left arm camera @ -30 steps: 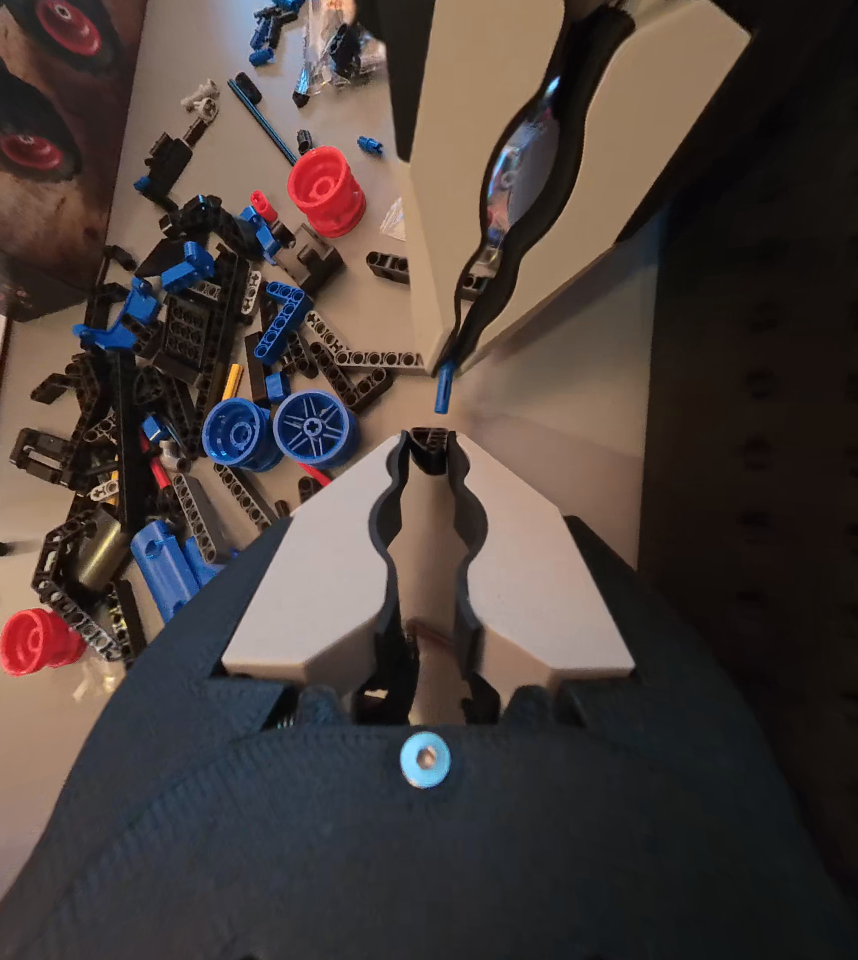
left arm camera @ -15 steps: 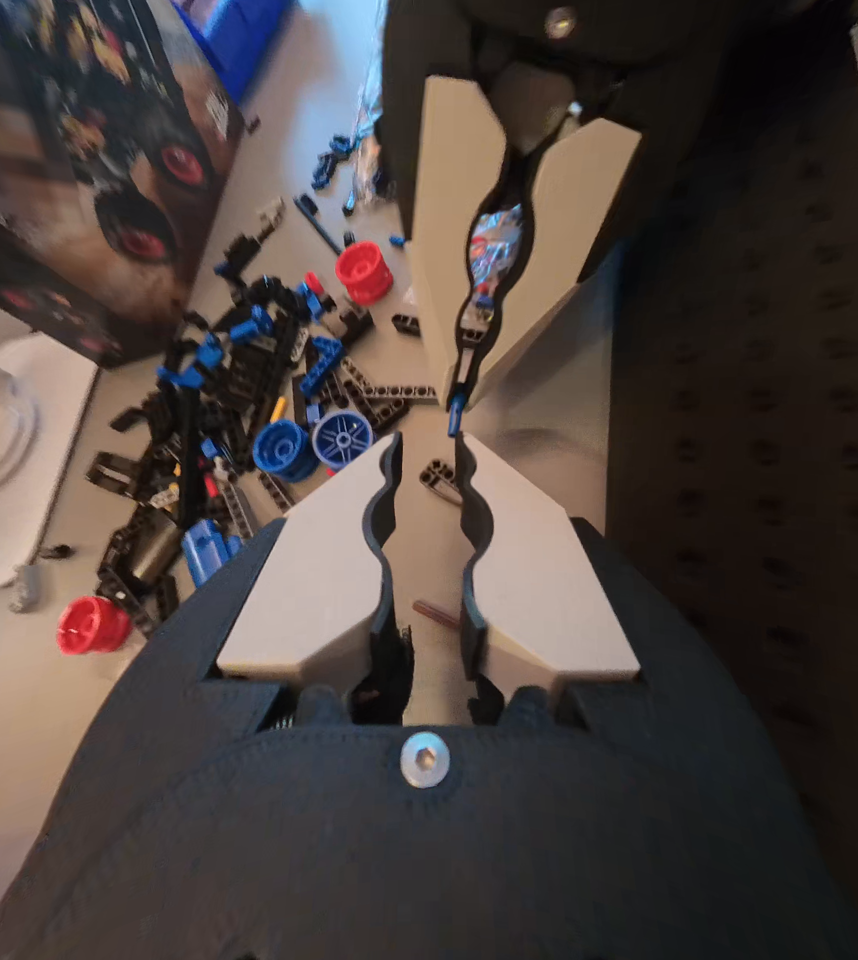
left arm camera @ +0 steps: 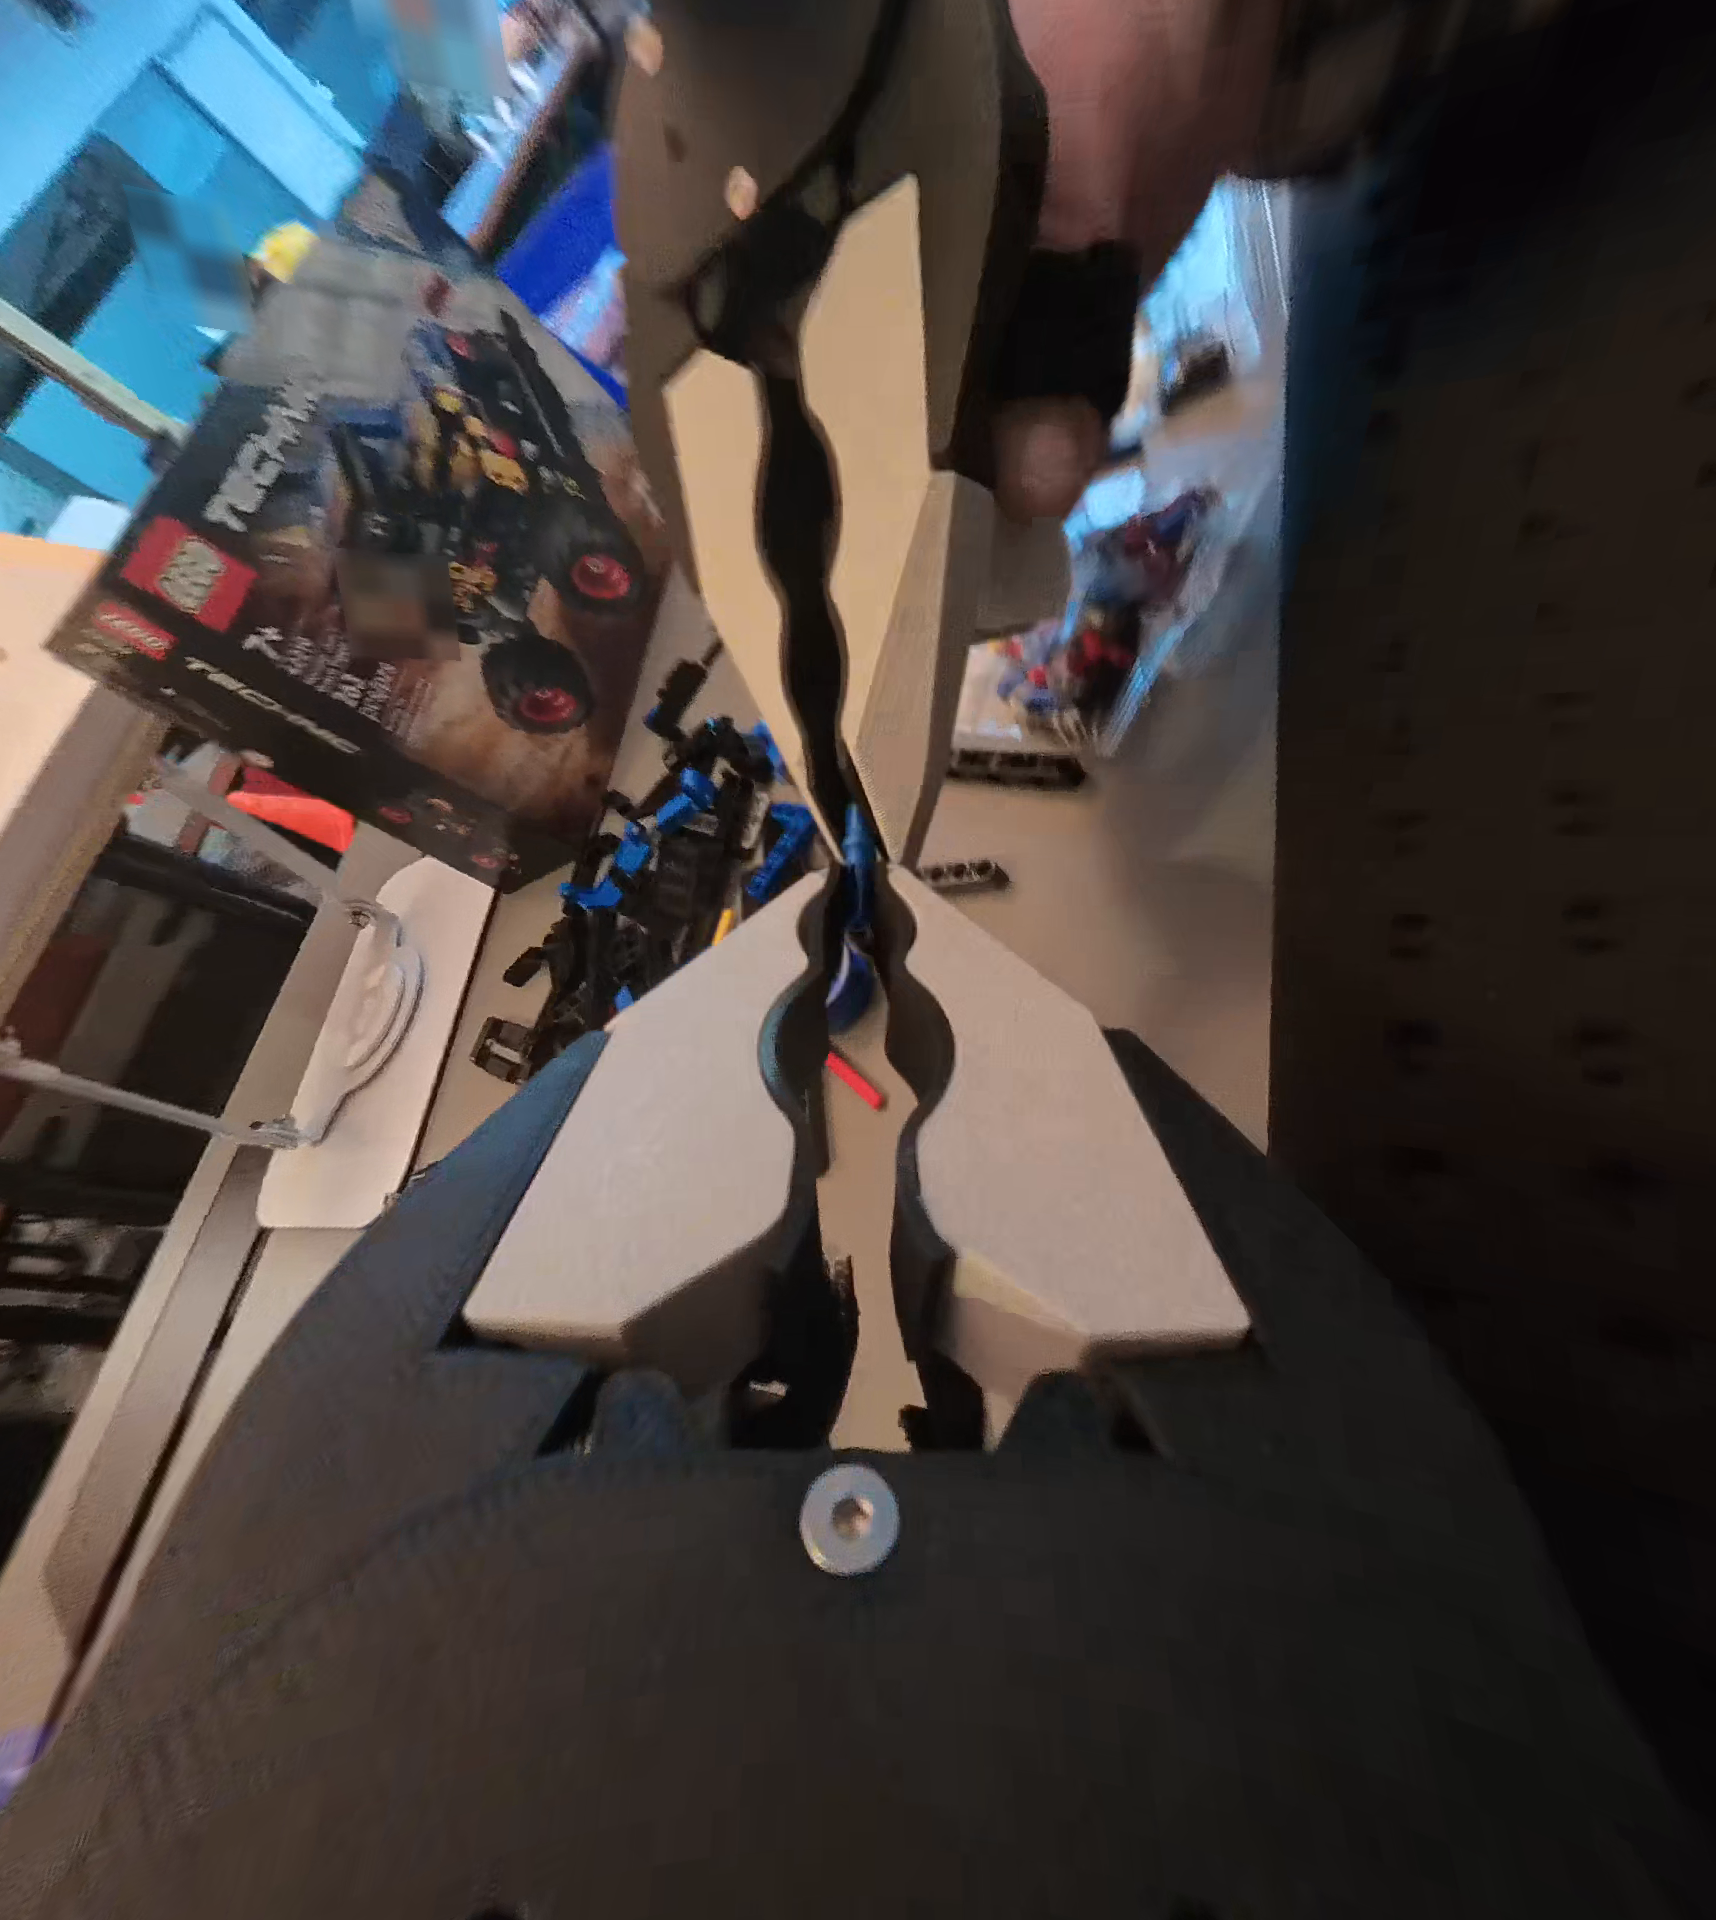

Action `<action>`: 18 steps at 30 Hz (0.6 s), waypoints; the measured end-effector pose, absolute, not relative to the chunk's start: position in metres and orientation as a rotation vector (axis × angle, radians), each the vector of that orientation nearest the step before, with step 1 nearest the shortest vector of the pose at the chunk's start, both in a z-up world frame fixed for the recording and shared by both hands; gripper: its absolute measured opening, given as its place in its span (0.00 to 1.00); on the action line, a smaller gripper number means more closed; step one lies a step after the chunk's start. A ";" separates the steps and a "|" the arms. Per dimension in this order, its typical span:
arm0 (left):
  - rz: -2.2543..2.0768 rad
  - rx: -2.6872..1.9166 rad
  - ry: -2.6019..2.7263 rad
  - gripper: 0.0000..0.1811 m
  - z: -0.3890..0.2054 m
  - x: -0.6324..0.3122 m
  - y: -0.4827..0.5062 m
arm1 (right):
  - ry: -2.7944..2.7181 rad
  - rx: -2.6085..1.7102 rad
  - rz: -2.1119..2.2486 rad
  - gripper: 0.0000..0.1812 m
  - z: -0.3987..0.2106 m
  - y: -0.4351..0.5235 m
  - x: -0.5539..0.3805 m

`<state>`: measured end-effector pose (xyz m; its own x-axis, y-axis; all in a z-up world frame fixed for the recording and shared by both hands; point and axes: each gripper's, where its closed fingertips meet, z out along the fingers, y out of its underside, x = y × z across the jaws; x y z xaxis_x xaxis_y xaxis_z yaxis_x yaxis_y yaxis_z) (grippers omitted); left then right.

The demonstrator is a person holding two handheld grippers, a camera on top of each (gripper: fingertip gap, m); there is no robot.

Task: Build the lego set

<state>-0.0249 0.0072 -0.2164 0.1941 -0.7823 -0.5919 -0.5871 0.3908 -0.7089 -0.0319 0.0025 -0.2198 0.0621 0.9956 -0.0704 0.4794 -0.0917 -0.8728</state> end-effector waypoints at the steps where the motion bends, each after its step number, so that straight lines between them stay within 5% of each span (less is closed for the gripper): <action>1: -0.239 -1.286 1.444 0.01 -0.209 -0.027 0.008 | -1.436 -1.658 1.045 0.02 -0.213 0.003 -0.033; 11: -0.225 -1.211 1.382 0.01 -0.199 -0.031 0.004 | -1.276 -1.646 1.316 0.02 -0.193 -0.002 -0.040; 18: -0.303 -1.399 1.470 0.09 -0.231 -0.037 0.010 | -1.517 -1.657 0.935 0.01 -0.220 0.010 -0.030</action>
